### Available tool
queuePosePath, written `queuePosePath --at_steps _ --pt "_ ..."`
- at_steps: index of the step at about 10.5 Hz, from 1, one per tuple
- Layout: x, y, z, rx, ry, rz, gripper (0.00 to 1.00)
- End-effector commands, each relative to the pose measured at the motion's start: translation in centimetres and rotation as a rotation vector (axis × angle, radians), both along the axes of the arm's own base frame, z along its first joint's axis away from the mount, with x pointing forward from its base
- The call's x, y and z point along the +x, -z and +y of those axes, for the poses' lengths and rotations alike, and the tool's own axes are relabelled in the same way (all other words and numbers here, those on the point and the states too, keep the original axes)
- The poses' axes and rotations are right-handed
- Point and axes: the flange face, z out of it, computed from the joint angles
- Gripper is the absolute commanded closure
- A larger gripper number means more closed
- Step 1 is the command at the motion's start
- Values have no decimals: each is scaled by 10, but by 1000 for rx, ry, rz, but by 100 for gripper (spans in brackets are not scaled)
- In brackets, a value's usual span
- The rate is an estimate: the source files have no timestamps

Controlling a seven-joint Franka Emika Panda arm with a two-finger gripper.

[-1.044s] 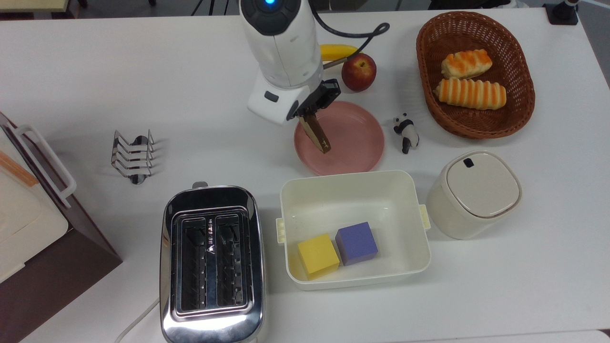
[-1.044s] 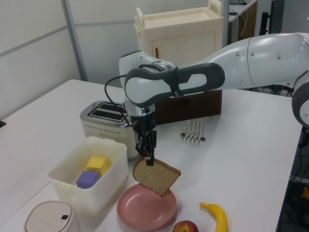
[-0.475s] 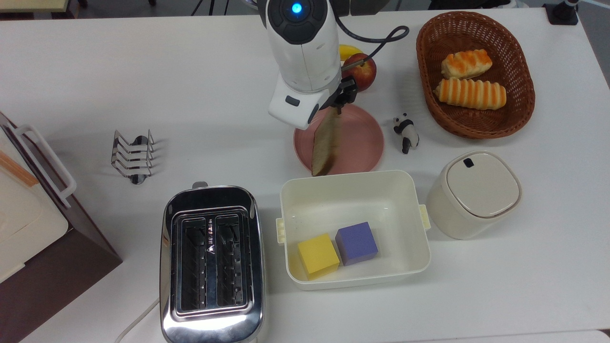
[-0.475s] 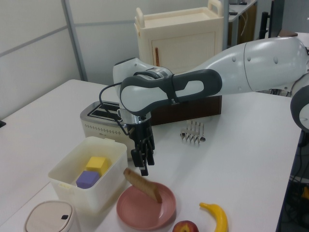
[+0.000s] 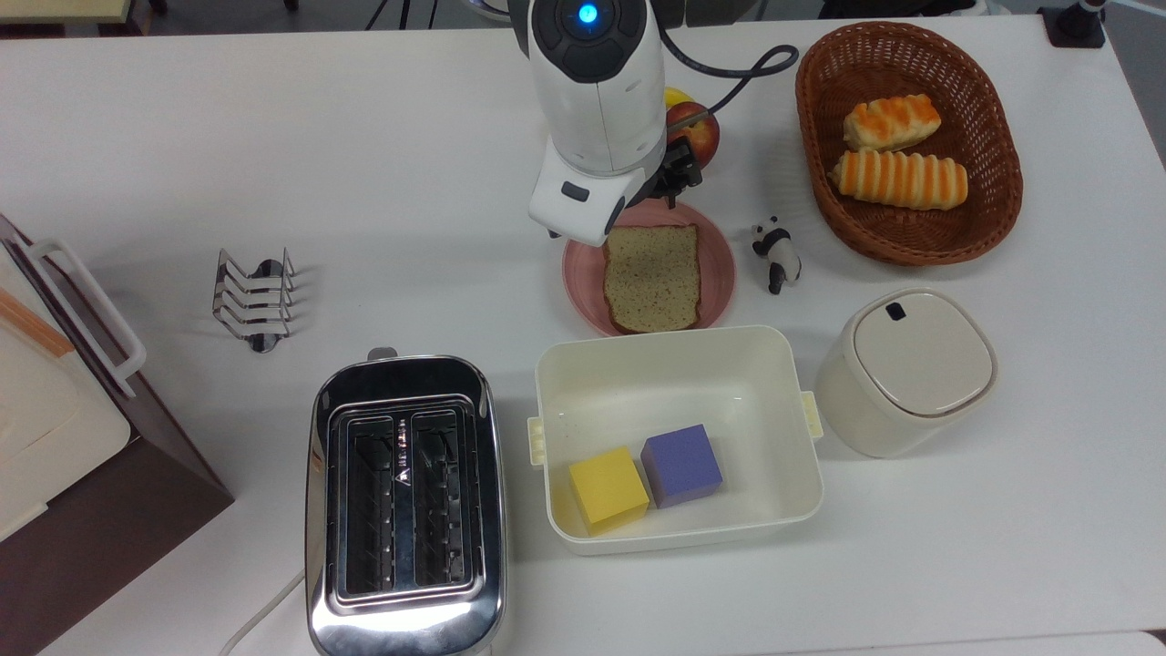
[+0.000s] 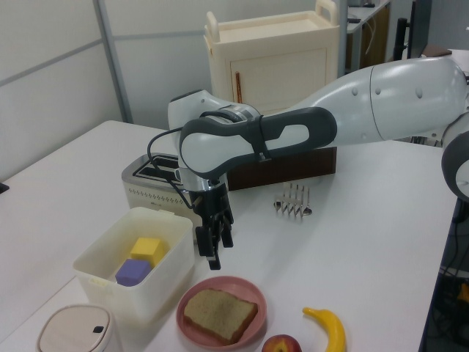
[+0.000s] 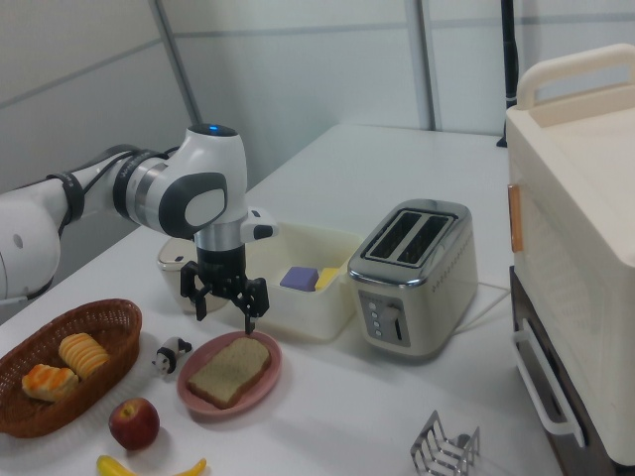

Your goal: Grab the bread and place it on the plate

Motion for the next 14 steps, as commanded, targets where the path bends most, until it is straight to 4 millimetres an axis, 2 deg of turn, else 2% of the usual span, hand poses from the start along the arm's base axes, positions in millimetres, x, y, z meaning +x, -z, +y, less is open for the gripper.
queuePosePath --at_steps 1,4,7,9,12,13,14 --pt "0 -39 -29 -31 19 -55 0" --pt "1 -73 -79 -102 64 -121 0" --pt "-2 -93 -136 -161 129 -159 0" --pt "-4 -115 -170 -167 181 -194 0" --pt "-8 -123 -194 -172 231 -203 0" --pt "-15 -137 -203 -165 247 -222 0" --pt "-18 -140 -205 -162 251 -221 0"
